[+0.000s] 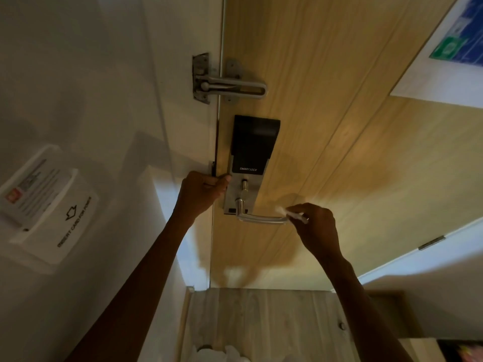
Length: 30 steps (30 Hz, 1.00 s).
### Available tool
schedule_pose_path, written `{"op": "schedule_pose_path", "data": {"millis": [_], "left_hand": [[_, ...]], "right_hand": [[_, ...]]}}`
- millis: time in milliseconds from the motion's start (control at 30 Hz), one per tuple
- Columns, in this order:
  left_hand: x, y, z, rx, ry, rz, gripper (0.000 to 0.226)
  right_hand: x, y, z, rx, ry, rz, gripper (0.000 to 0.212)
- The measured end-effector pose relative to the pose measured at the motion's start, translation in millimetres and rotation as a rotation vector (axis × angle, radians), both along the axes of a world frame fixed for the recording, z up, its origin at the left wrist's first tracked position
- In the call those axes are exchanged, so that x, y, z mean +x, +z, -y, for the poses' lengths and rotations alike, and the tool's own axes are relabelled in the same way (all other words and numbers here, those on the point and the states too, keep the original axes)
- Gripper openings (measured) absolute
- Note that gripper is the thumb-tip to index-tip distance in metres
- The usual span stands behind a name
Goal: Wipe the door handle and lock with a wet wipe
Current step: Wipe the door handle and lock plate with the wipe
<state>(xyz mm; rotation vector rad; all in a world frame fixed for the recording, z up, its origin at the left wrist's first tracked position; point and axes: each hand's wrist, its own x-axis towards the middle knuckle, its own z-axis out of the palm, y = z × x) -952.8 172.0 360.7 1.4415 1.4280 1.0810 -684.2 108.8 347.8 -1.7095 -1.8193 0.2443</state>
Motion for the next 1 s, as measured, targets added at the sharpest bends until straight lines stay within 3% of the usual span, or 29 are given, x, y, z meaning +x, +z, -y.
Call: {"op": "schedule_pose_path", "data": {"millis": [200,433,533,633,767,1000], "left_hand": [[-0.3,-0.5,-0.6,-0.005,0.003,0.003,0.029],[-2.3,-2.4,-1.4,0.01,-0.015,0.018,0.05],[-2.2,-3.7,-2.6,0.024,-0.016,-0.003,0.04],[-1.9,-3.8,-2.7,0.024,-0.017,0.011,0.036],[0.0,-1.8,-2.0,0.036,-0.014,-0.001,0.031],[-0.4,-3.3,-1.8,0.032,-0.026,0.025,0.027]], "right_hand": [[1.2,8.9,0.4,-0.141,-0.09,-0.847,0.025],[3.6,2.6,4.0,-0.23,-0.175,-0.993,0.022],[2.6,3.9,5.4,-0.306,-0.062,-1.016,0.027],[0.5,11.3,9.3,-0.379,0.041,-1.237,0.032],[-0.3,7.3,10.5,-0.314,0.043,-1.167,0.027],[-20.7,0.2,2.5,-0.256,-0.001,-0.798,0.018]]}}
